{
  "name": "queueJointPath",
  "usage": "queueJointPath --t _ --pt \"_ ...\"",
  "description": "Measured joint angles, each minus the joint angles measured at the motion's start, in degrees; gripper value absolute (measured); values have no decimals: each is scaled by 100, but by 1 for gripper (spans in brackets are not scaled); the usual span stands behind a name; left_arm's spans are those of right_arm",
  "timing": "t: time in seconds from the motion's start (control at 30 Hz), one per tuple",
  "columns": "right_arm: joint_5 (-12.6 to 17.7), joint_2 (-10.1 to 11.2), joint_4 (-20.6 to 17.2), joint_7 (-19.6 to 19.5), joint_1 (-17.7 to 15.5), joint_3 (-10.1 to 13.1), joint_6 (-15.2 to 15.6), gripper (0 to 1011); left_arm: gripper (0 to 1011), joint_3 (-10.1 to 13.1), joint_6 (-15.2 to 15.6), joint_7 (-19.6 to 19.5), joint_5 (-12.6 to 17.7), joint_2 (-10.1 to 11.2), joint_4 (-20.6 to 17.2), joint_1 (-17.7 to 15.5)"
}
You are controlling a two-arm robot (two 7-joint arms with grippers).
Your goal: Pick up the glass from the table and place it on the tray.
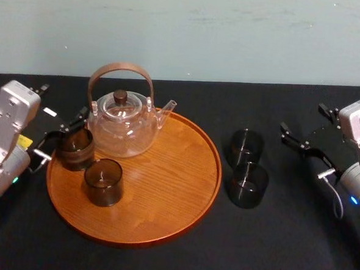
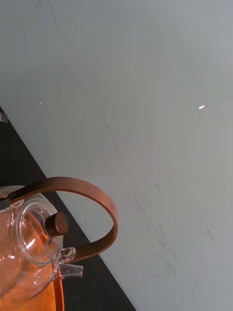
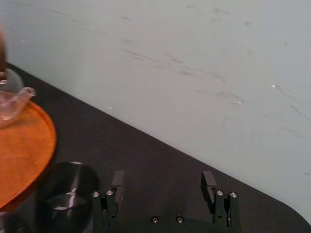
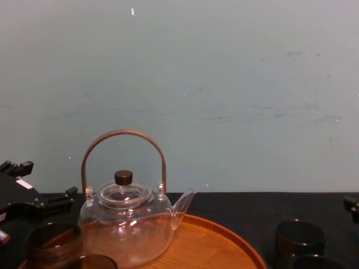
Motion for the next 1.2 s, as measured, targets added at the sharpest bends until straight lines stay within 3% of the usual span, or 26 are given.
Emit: queueJointPath --t 0.23,0.43,0.7,1.2 --pt "85 314 -668 229 -551 134 29 1002 1001 0 0 0 0 0 0 0" --pt "328 578 -1252 397 -1143 372 23 1002 1001 0 0 0 0 0 0 0" --pt "535 812 -1773 659 -1747 557 3 1002 1001 0 0 0 0 0 0 0" --pt "743 727 -1818 1230 -1871 577 224 1002 1001 0 0 0 0 0 0 0"
